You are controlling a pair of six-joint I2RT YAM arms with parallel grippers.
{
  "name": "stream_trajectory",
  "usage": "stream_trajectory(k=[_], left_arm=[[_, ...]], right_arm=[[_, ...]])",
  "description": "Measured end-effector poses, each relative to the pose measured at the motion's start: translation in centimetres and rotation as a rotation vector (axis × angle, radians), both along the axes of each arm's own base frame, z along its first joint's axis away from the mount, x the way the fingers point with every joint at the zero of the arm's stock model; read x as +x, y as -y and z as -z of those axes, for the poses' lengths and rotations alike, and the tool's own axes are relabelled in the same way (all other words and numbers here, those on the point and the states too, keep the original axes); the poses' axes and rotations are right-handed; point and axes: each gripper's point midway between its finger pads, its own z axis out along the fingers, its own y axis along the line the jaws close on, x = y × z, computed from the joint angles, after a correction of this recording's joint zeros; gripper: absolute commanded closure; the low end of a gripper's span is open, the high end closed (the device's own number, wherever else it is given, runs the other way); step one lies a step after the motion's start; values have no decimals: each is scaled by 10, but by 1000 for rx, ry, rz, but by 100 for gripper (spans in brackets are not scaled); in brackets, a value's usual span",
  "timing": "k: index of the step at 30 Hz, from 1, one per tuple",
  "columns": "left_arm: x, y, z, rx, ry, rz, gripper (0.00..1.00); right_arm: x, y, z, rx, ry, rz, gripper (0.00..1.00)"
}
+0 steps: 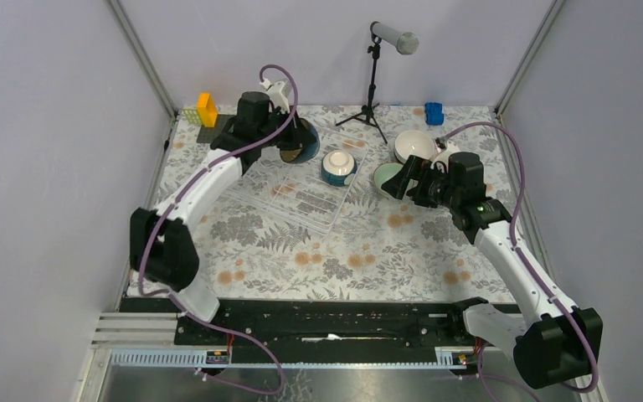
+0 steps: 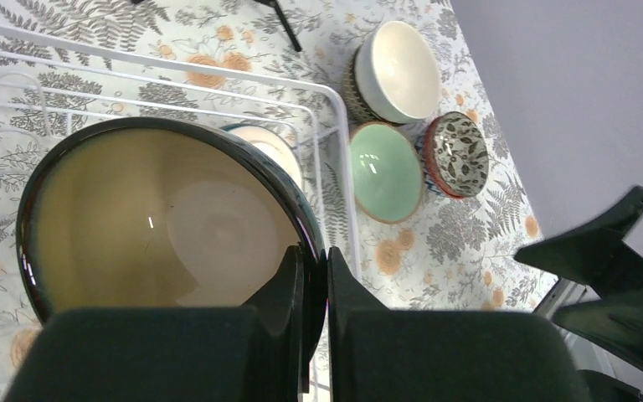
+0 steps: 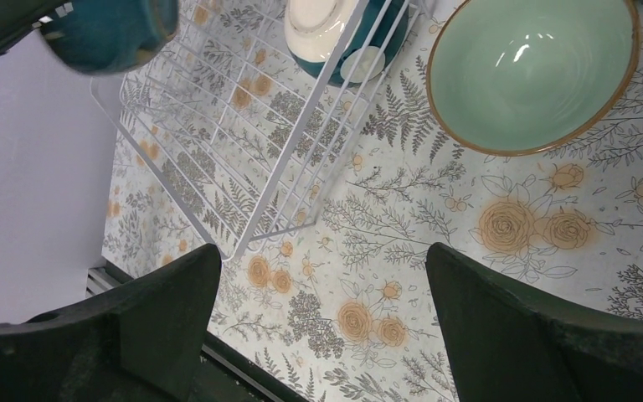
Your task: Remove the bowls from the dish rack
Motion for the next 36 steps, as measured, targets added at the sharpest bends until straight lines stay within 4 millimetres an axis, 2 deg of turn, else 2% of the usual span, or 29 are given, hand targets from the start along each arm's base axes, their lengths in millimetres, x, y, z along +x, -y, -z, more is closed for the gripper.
stream_trajectory(k=[5, 8, 12, 14, 16, 19, 23, 24, 29, 36], left_arm=[[-48, 20, -35, 73, 77, -4, 100], [-72, 15, -42, 136, 73, -58, 100], [-82, -36, -38, 236, 50, -279, 100], [-88, -71, -32, 291, 32, -426, 100], [-97, -105, -24, 338, 3, -568, 100], [-120, -144, -13, 383, -47, -735, 100], [-147, -173, 1, 389, -125, -878, 100], [-149, -174, 3, 391, -135, -887, 100], [-161, -179, 45, 415, -257, -957, 100], [-169, -168, 127, 496, -413, -924, 100]], right_arm=[[-1, 3, 1, -10, -7, 14, 0], [-3, 5, 3, -19, -13, 25, 0], [-3, 8, 1, -25, -6, 38, 0], [-3, 9, 1, -29, -8, 45, 0], [-4, 10, 3, -32, -14, 47, 0], [-4, 11, 4, -36, -18, 51, 0], [-4, 11, 4, -37, -18, 53, 0], [-4, 11, 4, -37, -18, 53, 0], [-3, 10, 5, -34, -22, 53, 0], [-3, 10, 5, -28, -27, 56, 0]])
